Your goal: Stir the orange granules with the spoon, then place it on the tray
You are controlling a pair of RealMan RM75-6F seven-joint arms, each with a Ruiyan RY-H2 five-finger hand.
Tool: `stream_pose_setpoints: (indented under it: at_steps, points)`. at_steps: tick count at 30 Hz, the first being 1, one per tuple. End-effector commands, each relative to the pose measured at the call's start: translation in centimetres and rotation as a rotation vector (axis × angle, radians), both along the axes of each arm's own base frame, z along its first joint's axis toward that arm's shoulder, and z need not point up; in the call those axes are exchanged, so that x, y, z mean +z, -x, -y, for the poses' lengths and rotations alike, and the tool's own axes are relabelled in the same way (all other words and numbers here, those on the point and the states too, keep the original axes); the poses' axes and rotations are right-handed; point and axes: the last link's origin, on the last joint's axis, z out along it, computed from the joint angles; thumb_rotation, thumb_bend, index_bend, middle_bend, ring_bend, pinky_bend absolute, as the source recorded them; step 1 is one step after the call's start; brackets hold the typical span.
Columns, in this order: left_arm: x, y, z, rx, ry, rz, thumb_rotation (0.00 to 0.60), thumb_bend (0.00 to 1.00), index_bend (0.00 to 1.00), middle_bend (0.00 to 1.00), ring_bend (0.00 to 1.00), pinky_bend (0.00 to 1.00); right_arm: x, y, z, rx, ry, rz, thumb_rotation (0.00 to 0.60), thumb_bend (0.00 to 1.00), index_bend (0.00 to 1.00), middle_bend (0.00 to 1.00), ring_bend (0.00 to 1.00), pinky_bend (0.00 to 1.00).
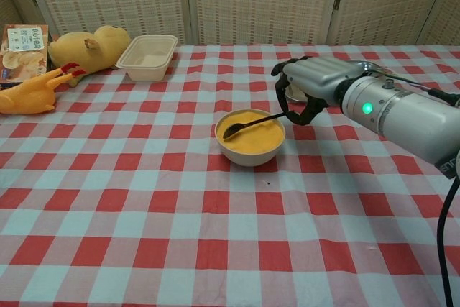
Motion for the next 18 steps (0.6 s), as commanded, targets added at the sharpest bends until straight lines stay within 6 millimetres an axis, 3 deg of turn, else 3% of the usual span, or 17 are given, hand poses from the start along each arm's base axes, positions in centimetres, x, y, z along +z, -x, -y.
stream_pose_setpoints:
  at_steps: [1, 18]
  points:
    - [0.04, 0.01, -0.01, 0.000, -0.001, 0.001, 0.600, 0.46, 0.00, 0.00, 0.00, 0.12, -0.06, -0.03, 0.00, 0.001, 0.000, -0.003, 0.600, 0.39, 0.54, 0.08, 0.00, 0.00]
    - [0.07, 0.09, -0.03, 0.006, 0.001, 0.003, 0.600, 0.45, 0.00, 0.00, 0.00, 0.12, -0.24, -0.02, 0.14, -0.003, -0.002, -0.010, 0.600, 0.39, 0.51, 0.08, 0.00, 0.00]
